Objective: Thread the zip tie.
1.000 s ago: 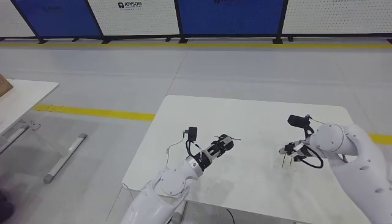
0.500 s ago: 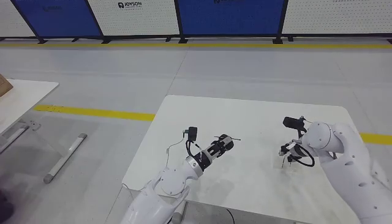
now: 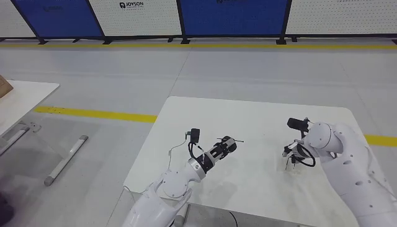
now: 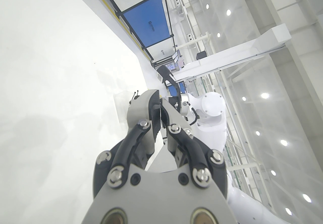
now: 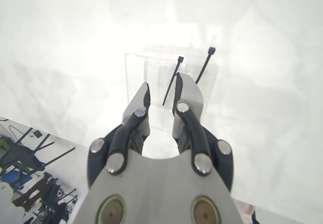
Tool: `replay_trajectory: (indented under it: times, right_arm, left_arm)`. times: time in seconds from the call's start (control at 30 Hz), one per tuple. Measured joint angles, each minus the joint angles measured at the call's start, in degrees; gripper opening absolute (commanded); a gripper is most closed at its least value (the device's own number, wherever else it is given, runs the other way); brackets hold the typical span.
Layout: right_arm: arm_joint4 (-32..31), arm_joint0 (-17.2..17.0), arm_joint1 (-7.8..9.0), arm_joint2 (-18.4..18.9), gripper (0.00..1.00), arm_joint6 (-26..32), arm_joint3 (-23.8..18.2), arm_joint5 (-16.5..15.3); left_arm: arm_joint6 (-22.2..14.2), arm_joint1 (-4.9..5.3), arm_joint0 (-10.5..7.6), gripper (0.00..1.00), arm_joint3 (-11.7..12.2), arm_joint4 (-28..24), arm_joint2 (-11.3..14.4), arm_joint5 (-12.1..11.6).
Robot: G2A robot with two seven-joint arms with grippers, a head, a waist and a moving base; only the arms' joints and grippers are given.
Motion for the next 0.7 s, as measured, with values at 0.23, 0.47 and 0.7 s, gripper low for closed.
replay_trajectory:
  times: [0.23, 0.47, 0.7]
  right_arm:
    - [-0.9, 1.2, -1.39, -0.1, 0.28, 0.0, 3.1, 0.0]
    - [-1.6, 2.3, -2.46, -0.1, 0.27, 0.0, 5.5, 0.0]
    - [-2.5, 3.4, -3.63, -0.9, 0.27, 0.0, 8.2, 0.0]
  left_arm:
    - [0.0, 0.00, 0.00, 0.00, 0.0, 0.0, 0.0, 0.0]
    - [0.0, 0.00, 0.00, 0.00, 0.0, 0.0, 0.0, 0.0]
    - [0.0, 0.00, 0.00, 0.00, 0.0, 0.0, 0.0, 0.0]
